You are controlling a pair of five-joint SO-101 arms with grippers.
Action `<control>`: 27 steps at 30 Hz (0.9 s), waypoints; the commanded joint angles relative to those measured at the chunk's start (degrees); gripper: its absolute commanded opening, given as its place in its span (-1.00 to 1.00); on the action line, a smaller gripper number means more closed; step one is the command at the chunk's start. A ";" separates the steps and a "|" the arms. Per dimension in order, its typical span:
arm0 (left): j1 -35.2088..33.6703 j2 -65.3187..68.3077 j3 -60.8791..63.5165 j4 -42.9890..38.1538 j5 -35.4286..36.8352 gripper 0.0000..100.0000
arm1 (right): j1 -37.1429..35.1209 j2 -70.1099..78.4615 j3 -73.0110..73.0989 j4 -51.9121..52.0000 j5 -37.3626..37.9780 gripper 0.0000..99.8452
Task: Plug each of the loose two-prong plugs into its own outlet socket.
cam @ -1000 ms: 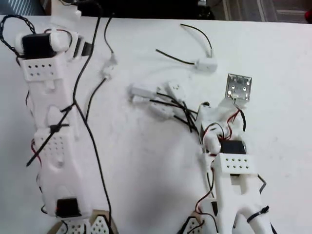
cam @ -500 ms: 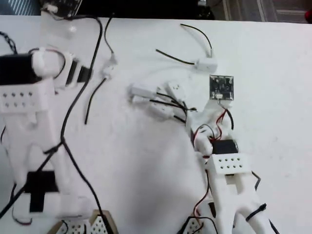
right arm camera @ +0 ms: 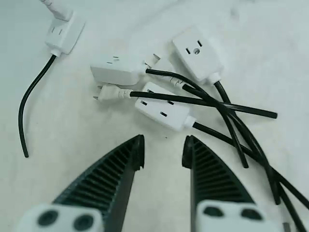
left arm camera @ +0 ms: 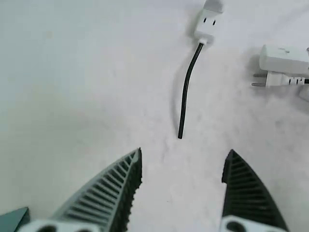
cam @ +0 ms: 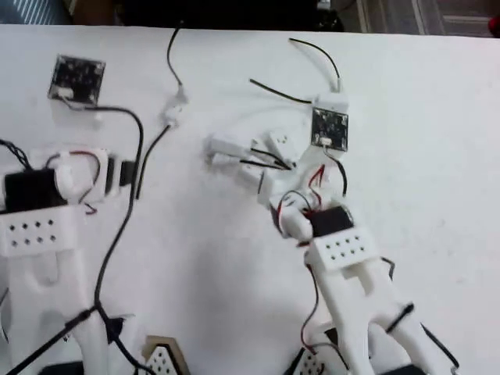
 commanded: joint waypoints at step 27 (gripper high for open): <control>-0.13 -10.77 45.10 -32.70 3.78 -0.46 | 4.35 35.82 -20.22 -9.89 -19.60 -0.74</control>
